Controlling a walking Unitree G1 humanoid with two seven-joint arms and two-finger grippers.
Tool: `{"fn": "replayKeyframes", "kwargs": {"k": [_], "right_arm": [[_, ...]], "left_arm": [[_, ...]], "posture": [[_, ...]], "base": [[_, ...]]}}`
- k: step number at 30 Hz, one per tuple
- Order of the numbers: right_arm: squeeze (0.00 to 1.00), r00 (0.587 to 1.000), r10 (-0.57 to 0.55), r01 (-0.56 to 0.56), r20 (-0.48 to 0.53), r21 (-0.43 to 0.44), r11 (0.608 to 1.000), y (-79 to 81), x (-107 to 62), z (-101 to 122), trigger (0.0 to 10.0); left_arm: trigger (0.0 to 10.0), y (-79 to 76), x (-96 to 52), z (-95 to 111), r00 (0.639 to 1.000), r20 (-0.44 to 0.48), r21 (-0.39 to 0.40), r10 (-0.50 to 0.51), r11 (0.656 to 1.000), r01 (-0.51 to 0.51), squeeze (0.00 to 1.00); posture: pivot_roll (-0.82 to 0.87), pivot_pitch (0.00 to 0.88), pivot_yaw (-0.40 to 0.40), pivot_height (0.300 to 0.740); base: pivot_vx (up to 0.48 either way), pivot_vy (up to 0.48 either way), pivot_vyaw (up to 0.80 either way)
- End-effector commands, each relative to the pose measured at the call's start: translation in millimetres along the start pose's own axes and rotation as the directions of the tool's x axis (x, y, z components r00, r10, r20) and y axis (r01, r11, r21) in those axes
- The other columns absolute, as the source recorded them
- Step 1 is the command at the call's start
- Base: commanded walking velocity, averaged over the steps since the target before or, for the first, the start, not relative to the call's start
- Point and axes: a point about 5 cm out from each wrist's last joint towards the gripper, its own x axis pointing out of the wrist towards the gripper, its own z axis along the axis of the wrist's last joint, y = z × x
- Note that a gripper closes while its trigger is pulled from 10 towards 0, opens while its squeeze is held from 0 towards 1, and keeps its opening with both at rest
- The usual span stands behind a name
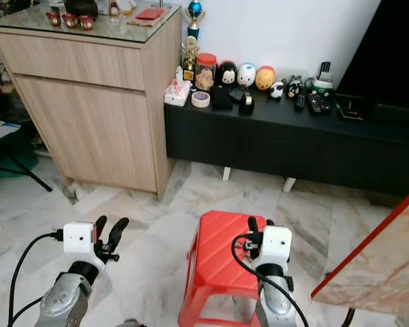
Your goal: Hang keys on a hook
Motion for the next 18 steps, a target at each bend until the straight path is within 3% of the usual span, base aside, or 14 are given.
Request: {"fn": "replayKeyframes", "kwargs": {"k": [1, 18], "right_arm": [[0.00, 1.000, -0.006, 0.006, -0.016, 0.004, 1.000, -2.6, -0.6, -2.4, 10.0], [0.00, 1.000, 0.005, -0.005, -0.015, 0.024, 1.000, -1.2, -0.7, -2.8, 10.0]], "left_arm": [[10.0, -4.1, 2.3, 0.6, 1.000, -0.008, -0.008, -0.021, 1.000, 0.021, 0.00], [10.0, -6.1, 5.9, 3.8, 1.000, -0.006, -0.011, -0.028, 1.000, 0.028, 0.00]], "posture": [[0.06, 0.051, -0.090, 0.661], [0.06, 0.062, -0.088, 0.661]], "base": [[0.000, 0.000, 0.00], [0.000, 0.000, 0.00]]}}
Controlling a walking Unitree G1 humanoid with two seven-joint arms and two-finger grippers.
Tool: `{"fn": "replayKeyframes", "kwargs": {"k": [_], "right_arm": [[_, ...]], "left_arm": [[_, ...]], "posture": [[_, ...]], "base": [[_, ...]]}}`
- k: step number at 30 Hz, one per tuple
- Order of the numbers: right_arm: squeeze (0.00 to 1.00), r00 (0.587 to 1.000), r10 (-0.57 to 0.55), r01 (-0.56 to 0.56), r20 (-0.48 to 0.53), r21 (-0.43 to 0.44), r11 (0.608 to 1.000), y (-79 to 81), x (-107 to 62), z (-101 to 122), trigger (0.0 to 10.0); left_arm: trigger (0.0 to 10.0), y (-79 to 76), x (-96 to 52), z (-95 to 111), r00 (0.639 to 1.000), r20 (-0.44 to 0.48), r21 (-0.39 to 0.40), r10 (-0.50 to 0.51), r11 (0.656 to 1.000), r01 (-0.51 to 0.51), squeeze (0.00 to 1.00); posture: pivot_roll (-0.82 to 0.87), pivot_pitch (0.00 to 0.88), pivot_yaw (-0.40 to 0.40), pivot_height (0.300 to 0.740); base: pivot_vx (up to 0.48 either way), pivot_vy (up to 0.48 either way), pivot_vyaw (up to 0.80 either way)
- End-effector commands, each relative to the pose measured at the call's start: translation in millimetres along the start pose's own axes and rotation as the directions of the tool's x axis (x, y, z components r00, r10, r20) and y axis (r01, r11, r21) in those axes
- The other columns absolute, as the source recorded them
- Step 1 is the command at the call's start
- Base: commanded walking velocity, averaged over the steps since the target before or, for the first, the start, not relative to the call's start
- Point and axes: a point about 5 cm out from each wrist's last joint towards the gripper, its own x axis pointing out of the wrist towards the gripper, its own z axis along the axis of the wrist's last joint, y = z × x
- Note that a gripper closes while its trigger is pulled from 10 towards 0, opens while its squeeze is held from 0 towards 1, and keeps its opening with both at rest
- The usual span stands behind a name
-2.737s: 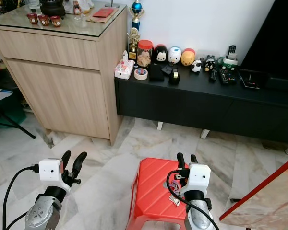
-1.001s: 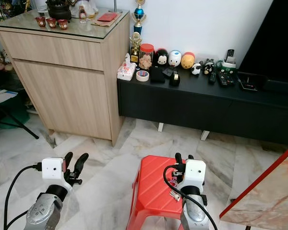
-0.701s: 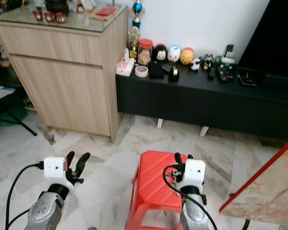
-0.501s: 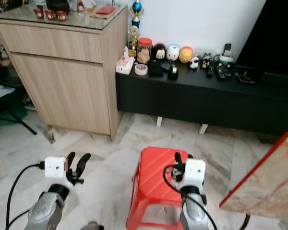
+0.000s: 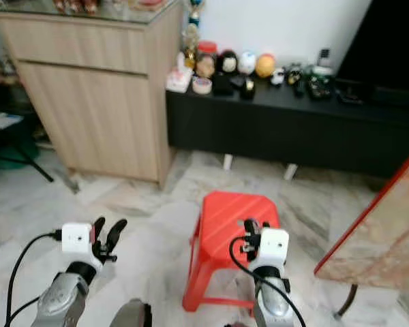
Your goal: Hang keys on a hook
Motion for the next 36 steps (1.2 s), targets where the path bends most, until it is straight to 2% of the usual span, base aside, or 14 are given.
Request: {"fn": "replayKeyframes", "kwargs": {"k": [1, 8, 13, 17, 19, 36], "right_arm": [[0.00, 1.000, -0.008, 0.008, 0.005, -0.001, 1.000, -3.2, 0.8, 1.6, 10.0], [0.00, 1.000, -0.008, 0.008, 0.002, -0.006, 1.000, -3.3, 0.0, 0.8, 10.0], [0.00, 1.000, 0.020, -0.020, 0.000, -0.038, 0.999, -1.3, -1.1, 0.2, 10.0], [0.00, 1.000, 0.016, -0.016, 0.000, -0.036, 0.999, -1.0, -1.0, 0.1, 10.0], [0.00, 1.000, -0.004, 0.004, -0.004, -0.012, 1.000, -2.2, -1.0, -0.6, 10.0], [0.00, 1.000, -0.021, 0.021, -0.007, -0.012, 1.000, -3.7, 0.3, -1.5, 10.0]], "left_arm": [[10.0, -5.9, 3.6, 3.6, 1.000, 0.007, -0.010, -0.019, 1.000, 0.019, 0.00], [10.0, -4.6, 4.4, 4.5, 1.000, 0.012, -0.004, -0.013, 1.000, 0.013, 0.00], [10.0, -4.4, 5.5, 5.8, 1.000, 0.018, -0.006, -0.011, 1.000, 0.012, 0.00], [10.0, -4.7, 5.5, 5.7, 1.000, 0.018, -0.007, -0.013, 1.000, 0.014, 0.00], [10.0, -5.6, 5.6, 5.9, 1.000, 0.019, -0.007, -0.016, 1.000, 0.016, 0.00], [10.0, -7.1, 7.1, 8.2, 0.999, 0.027, -0.007, -0.020, 1.000, 0.021, 0.00]], "posture": [[0.06, 0.062, -0.087, 0.661], [0.06, 0.063, -0.086, 0.661], [0.06, 0.063, -0.086, 0.661], [0.06, 0.064, -0.086, 0.661], [0.06, 0.066, -0.087, 0.661], [0.07, 0.064, -0.086, 0.661]], "base": [[0.000, 0.000, 0.00], [0.000, 0.000, 0.00], [0.265, 0.000, 0.08], [0.290, 0.000, 0.58], [0.294, 0.000, 0.00], [0.294, 0.000, 0.00]]}}
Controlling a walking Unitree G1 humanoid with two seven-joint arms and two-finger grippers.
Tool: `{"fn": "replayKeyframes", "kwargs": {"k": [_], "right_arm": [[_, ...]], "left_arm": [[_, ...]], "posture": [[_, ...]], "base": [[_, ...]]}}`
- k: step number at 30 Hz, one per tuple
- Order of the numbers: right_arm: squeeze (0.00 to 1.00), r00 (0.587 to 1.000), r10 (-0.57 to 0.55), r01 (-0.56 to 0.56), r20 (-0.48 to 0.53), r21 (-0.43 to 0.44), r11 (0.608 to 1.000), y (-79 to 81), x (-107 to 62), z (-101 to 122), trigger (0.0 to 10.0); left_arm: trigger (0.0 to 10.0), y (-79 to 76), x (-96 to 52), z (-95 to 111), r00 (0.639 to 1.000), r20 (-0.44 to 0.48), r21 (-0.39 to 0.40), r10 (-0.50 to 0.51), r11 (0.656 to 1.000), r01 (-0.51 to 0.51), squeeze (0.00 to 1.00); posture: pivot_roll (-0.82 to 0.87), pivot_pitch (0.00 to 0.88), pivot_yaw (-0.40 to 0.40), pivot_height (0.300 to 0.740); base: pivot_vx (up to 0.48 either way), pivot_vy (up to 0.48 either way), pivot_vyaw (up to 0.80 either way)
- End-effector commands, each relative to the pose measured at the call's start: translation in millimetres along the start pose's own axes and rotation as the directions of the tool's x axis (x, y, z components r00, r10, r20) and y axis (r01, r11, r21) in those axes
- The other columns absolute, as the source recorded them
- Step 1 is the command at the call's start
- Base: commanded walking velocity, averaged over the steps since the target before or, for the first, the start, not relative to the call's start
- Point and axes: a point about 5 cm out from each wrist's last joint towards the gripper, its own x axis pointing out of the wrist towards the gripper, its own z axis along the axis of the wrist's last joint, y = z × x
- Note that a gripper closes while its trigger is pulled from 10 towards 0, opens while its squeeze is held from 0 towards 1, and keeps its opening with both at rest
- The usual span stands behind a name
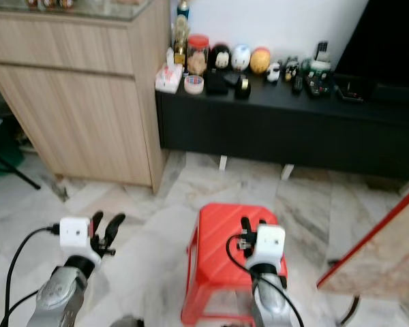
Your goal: Hang keys on a hook
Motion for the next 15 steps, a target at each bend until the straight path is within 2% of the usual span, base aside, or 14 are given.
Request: {"fn": "replayKeyframes", "kwargs": {"k": [1, 15], "right_arm": [[0.00, 0.999, -0.028, 0.028, -0.018, -0.003, 1.000, -7.5, -2.6, -4.4, 10.0], [0.00, 0.999, -0.046, 0.046, -0.019, -0.001, 0.999, -8.4, -2.3, -5.6, 10.0]], "left_arm": [[10.0, -6.2, -0.3, -2.1, 1.000, -0.011, -0.012, -0.018, 1.000, 0.018, 0.00], [10.0, -6.1, -0.3, -2.3, 1.000, -0.009, -0.011, -0.022, 1.000, 0.022, 0.00]], "posture": [[0.07, 0.064, -0.086, 0.661], [0.07, 0.062, -0.084, 0.661]], "base": [[0.296, 0.000, 0.00], [0.291, 0.000, 0.00]]}}
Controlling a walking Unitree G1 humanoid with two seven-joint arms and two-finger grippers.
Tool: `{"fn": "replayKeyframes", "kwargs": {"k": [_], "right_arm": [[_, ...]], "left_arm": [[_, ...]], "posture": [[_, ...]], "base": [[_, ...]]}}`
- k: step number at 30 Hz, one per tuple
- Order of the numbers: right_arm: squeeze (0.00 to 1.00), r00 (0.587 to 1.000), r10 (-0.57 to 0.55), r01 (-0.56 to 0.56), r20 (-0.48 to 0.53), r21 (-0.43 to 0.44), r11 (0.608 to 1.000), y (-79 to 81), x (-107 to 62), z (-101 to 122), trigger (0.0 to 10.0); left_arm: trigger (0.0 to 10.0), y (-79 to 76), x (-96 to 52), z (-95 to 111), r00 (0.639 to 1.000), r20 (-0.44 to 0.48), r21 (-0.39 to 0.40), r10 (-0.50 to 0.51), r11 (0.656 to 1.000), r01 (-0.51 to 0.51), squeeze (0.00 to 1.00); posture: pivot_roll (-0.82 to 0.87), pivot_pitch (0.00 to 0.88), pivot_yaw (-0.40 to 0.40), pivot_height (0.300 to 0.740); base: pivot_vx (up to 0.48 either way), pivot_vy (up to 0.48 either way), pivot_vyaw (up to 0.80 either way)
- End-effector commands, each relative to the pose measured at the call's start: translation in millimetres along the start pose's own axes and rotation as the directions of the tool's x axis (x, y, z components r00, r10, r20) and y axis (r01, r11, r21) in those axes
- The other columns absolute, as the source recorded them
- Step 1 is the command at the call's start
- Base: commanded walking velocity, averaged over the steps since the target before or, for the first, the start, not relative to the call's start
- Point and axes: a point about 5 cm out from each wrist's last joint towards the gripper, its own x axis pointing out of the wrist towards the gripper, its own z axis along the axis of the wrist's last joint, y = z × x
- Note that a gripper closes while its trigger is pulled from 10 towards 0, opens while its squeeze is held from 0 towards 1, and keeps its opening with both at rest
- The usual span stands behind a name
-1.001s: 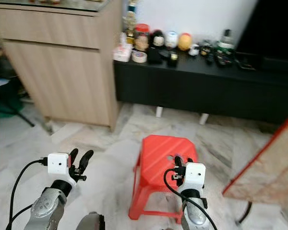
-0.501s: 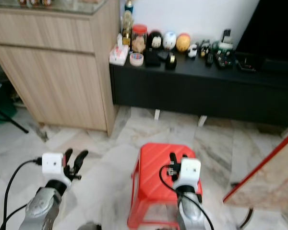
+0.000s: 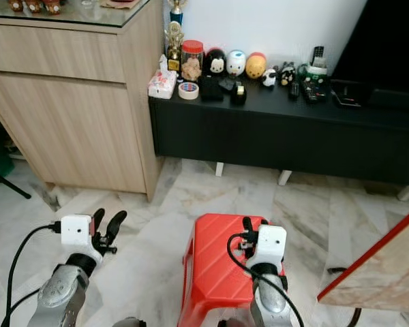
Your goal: Hang keys on a hook
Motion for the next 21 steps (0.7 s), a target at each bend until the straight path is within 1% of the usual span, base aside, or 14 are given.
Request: {"fn": "replayKeyframes", "kwargs": {"k": [1, 9, 11, 14, 21], "right_arm": [[0.00, 1.000, -0.025, 0.025, 0.006, 0.004, 1.000, -4.5, -0.7, -0.3, 10.0], [0.00, 1.000, -0.028, 0.028, 0.005, -0.004, 1.000, -4.3, -1.0, -0.5, 10.0], [0.00, 0.999, -0.044, 0.043, -0.012, -0.018, 0.999, -5.1, -0.3, -2.4, 10.0], [0.00, 0.999, -0.046, 0.046, -0.027, -0.011, 0.999, -5.0, 0.7, -3.9, 10.0], [0.00, 0.998, -0.052, 0.051, -0.032, -0.031, 0.998, -6.1, 1.6, -4.3, 10.0]], "left_arm": [[10.0, -2.5, 0.4, 0.7, 1.000, 0.001, 0.000, -0.015, 1.000, 0.015, 0.00], [10.0, -2.8, -1.1, -0.4, 1.000, -0.003, -0.001, -0.017, 1.000, 0.017, 0.00], [10.0, -3.0, -1.4, -0.8, 1.000, -0.004, -0.001, -0.017, 1.000, 0.017, 0.00], [10.0, -3.1, -1.5, -1.5, 1.000, -0.006, -0.001, -0.019, 1.000, 0.019, 0.00], [10.0, -3.7, -1.5, -1.7, 1.000, -0.005, -0.002, -0.024, 1.000, 0.024, 0.00]], "posture": [[0.07, 0.063, -0.082, 0.661], [0.07, 0.065, -0.082, 0.661], [0.07, 0.067, -0.083, 0.661], [0.07, 0.068, -0.083, 0.661], [0.07, 0.067, -0.083, 0.616]], "base": [[0.000, 0.000, 0.00], [0.000, 0.000, 0.00], [0.000, 0.000, 0.00], [0.000, 0.000, 0.00], [0.000, 0.000, 0.00]]}}
